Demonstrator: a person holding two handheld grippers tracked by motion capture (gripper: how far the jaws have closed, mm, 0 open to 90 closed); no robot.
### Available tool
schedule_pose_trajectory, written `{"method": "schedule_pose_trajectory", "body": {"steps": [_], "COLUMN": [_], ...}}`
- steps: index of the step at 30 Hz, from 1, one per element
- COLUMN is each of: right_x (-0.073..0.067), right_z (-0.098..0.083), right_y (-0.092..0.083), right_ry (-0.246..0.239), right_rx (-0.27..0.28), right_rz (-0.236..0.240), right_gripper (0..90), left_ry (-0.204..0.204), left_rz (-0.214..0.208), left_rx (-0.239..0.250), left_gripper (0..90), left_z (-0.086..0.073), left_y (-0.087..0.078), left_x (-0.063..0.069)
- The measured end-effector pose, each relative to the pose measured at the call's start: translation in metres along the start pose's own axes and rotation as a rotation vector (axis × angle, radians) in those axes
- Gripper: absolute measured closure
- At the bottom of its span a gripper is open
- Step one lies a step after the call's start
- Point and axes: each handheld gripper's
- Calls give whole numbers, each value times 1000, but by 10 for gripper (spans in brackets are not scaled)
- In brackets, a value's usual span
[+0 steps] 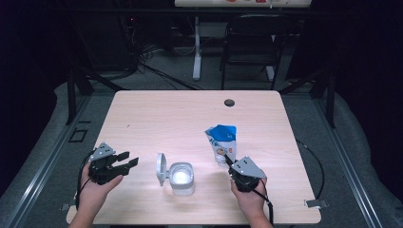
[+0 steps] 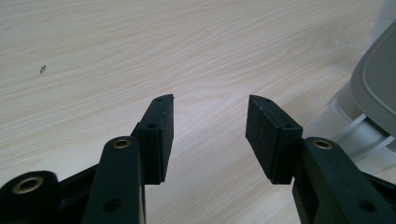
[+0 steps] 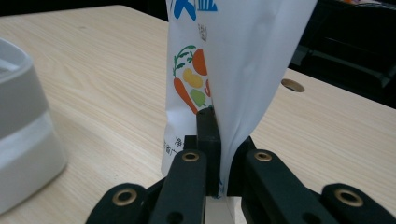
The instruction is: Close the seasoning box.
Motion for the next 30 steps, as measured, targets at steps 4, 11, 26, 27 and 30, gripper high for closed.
{"method": "schedule_pose_trajectory", "body": {"steps": [4, 11, 26, 27, 30], "right_x": [2, 6, 12, 13, 13], "right_z": [-4, -10, -21, -21, -22], "right_y": [5, 14, 25, 25, 26], "right_ry": [-16, -33, -23, -28, -26], "right_rx": [-25, -72, -118, -127, -127], "right_rz": [-25, -51, -75, -74, -76], "right_gripper": [886, 886, 885, 885, 885], "left_ry": [0, 4, 5, 5, 4], "left_rz": [0, 2, 2, 2, 1], "left_rx": [0, -7, -11, -12, -12], "left_gripper": [522, 523, 523, 523, 522], "left_z": [0, -1, -1, -1, -1], "left_y": [0, 2, 3, 3, 3], "left_x": [0, 0, 0, 0, 0]}}
Point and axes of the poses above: each handheld gripper's, and its own axes: y roughly forward along the jaws, z roughly out of its top, x roughly to its right, and after that the axes turned 11 degrees about z, right-handed
